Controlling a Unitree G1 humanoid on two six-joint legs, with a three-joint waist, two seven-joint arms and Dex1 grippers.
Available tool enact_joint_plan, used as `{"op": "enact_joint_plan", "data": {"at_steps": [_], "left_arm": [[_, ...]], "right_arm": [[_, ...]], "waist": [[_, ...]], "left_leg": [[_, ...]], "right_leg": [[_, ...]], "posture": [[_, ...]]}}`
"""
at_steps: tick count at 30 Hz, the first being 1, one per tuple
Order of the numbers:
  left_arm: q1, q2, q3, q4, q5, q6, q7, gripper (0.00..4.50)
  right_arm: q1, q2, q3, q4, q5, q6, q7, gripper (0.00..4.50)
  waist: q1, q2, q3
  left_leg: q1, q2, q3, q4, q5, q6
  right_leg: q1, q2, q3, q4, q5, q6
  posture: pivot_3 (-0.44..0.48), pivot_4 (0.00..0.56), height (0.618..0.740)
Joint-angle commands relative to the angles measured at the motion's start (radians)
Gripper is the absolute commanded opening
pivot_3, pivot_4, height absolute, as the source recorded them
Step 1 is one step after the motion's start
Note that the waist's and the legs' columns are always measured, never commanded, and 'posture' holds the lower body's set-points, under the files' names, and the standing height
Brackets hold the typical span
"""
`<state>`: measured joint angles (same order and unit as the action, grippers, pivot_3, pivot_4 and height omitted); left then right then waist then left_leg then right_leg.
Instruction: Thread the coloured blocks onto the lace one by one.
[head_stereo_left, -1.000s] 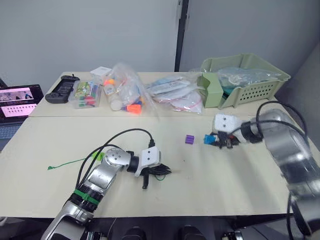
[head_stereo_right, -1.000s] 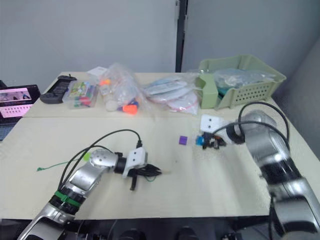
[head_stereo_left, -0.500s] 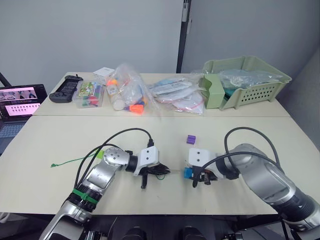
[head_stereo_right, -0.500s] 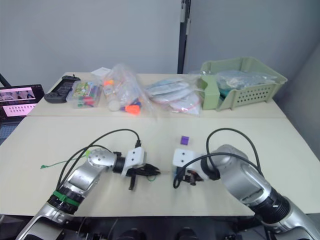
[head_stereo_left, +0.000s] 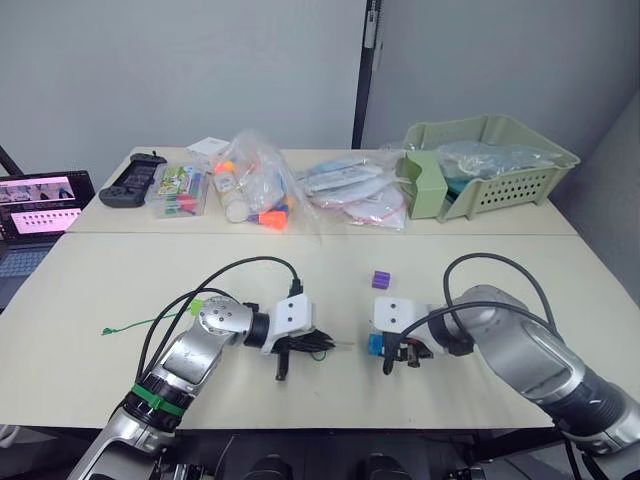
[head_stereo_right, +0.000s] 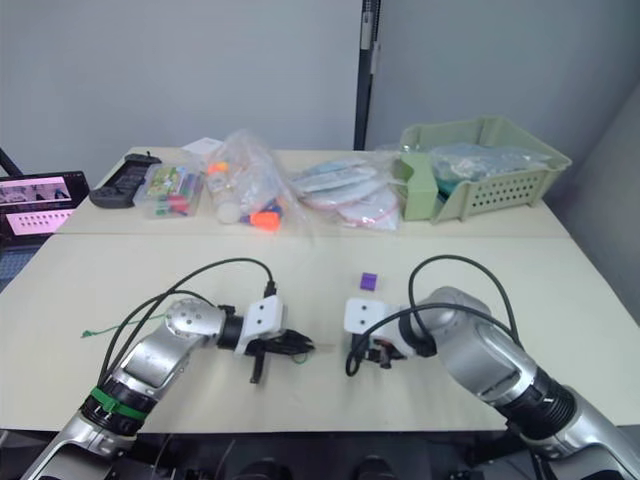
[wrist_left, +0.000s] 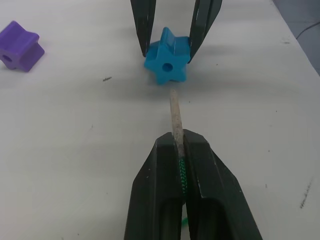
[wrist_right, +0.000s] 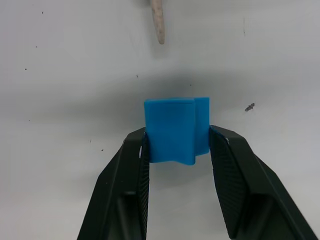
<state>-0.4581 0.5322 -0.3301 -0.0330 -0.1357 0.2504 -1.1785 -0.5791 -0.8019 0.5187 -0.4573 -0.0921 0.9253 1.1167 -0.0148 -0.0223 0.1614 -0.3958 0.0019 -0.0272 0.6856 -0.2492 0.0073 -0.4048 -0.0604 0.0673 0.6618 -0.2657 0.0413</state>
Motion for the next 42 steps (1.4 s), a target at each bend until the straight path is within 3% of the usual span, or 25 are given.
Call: {"op": "enact_joint_plan", "data": {"at_steps": [1,6,12,18,29,39,40,42], "left_arm": [[0.004,0.009,0.025,-0.045,-0.023,0.011,0.008,0.00],[0.009,0.019,0.023,-0.051,-0.031,0.016,0.007,0.00],[0.008,0.031,0.021,-0.053,-0.041,0.017,0.004,0.00],[-0.001,0.047,0.012,-0.064,-0.025,0.041,0.014,0.00],[-0.007,0.036,-0.044,-0.169,0.019,0.201,0.096,0.00],[-0.048,0.005,-0.108,-0.175,0.044,0.259,0.115,0.00],[-0.049,0.005,-0.112,-0.179,0.045,0.266,0.116,0.00],[-0.052,0.007,-0.118,-0.184,0.046,0.273,0.115,0.00]], "right_arm": [[-0.024,0.008,-0.045,-0.020,0.033,0.029,-0.019,2.93],[-0.063,0.006,-0.147,-0.095,0.119,0.098,-0.019,4.48],[0.051,0.007,-0.266,-0.125,0.241,0.045,-0.023,4.48],[0.162,-0.004,-0.261,-0.025,0.249,-0.161,-0.030,4.48],[0.149,0.040,-0.227,0.198,0.248,-0.365,0.003,4.48],[0.152,0.070,-0.220,0.243,0.257,-0.393,0.019,4.48],[0.152,0.073,-0.218,0.245,0.256,-0.395,0.017,3.95],[0.151,0.078,-0.214,0.249,0.253,-0.398,0.014,3.32]], "waist": [[0.000,0.000,0.000],[0.000,0.000,0.000],[0.005,0.000,0.000],[0.001,0.000,0.000],[0.000,0.000,0.000],[0.001,0.000,0.000],[0.001,0.000,0.000],[0.000,0.000,0.000]], "left_leg": [[-0.001,0.000,0.000,0.000,0.000,0.000],[-0.001,0.000,0.000,0.000,0.000,0.000],[-0.003,0.000,-0.002,0.000,-0.001,0.001],[-0.003,0.000,-0.001,0.000,-0.001,0.001],[-0.003,0.000,-0.001,0.000,-0.001,0.001],[-0.003,0.000,-0.001,0.000,-0.001,0.001],[-0.003,0.000,-0.001,0.000,-0.001,0.001],[-0.003,0.000,-0.001,0.000,-0.001,0.001]], "right_leg": [[-0.001,0.000,0.000,0.000,0.000,0.000],[-0.002,0.000,0.000,0.000,0.000,0.000],[-0.001,-0.001,-0.002,-0.001,0.000,0.000],[-0.001,-0.001,-0.001,-0.002,0.000,0.000],[-0.001,0.000,-0.001,-0.003,0.000,0.000],[-0.001,0.000,-0.001,-0.003,0.000,0.000],[-0.001,0.000,-0.001,-0.003,0.000,0.000],[-0.001,0.000,-0.001,-0.003,0.000,0.000]], "posture": [[0.000,0.150,0.740],[0.000,0.150,0.740],[0.000,0.150,0.740],[0.000,0.150,0.740],[0.000,0.150,0.740],[0.000,0.150,0.740],[0.000,0.150,0.740],[0.000,0.150,0.740]]}}
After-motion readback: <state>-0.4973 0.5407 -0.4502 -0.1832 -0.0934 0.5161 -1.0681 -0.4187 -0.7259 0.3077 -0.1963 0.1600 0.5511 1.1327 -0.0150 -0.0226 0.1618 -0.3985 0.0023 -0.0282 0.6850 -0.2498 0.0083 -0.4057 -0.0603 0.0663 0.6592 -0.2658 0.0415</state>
